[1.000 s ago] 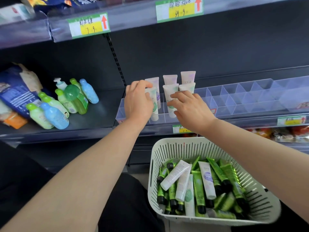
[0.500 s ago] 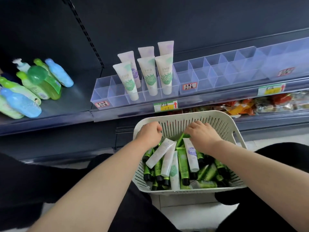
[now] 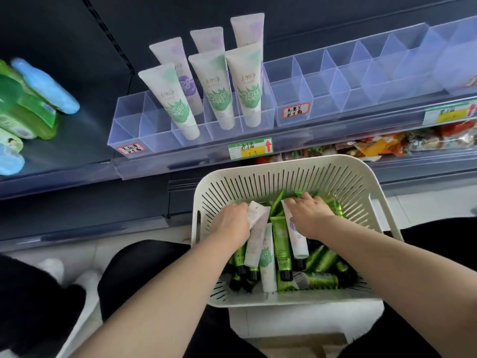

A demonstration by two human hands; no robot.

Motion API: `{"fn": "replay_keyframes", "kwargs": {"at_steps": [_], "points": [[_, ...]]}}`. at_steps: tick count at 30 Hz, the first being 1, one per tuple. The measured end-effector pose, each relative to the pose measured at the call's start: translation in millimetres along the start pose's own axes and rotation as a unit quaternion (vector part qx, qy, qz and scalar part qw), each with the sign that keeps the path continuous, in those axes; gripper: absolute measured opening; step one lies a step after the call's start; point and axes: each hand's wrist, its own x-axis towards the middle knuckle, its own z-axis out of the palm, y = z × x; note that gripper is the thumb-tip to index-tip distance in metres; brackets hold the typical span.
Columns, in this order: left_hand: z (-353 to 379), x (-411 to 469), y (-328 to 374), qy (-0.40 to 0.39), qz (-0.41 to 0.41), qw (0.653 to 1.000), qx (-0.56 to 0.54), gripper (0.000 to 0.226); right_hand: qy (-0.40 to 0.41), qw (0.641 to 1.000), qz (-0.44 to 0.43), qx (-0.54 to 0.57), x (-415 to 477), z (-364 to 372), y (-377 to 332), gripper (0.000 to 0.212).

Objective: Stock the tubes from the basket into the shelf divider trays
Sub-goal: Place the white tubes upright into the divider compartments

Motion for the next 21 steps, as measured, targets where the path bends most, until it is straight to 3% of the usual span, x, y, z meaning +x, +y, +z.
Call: {"fn": "replay_keyframes", "kwargs": {"at_steps": [4,10,12,15,21], "points": [[12,1,-3,-0.001,-0.008,1.000,-0.007,0.030,-0.051,0.999,0.005,0.007,13,4,2,0.063],[23,5,-1,0.001,-0.003,0.999,0.034,0.032,-0.064,0.998,0.013,-0.002,21,-4,7,0.093],[24,8,-1,-0.020,0.017,0.999,0.044,0.040,-0.075,0.997,0.002,-0.006,19,-5,6,0.086],[24,9,-1,-0.027,0.038,0.998,0.044,0.029,-0.106,0.993,0.005,0.057,15,-1,4,0.065],[10,9,-8,-0.030,-0.051,0.988,-0.143,0.016,-0.065,0.959,0.024,0.275,3,-13,3,0.020]]}}
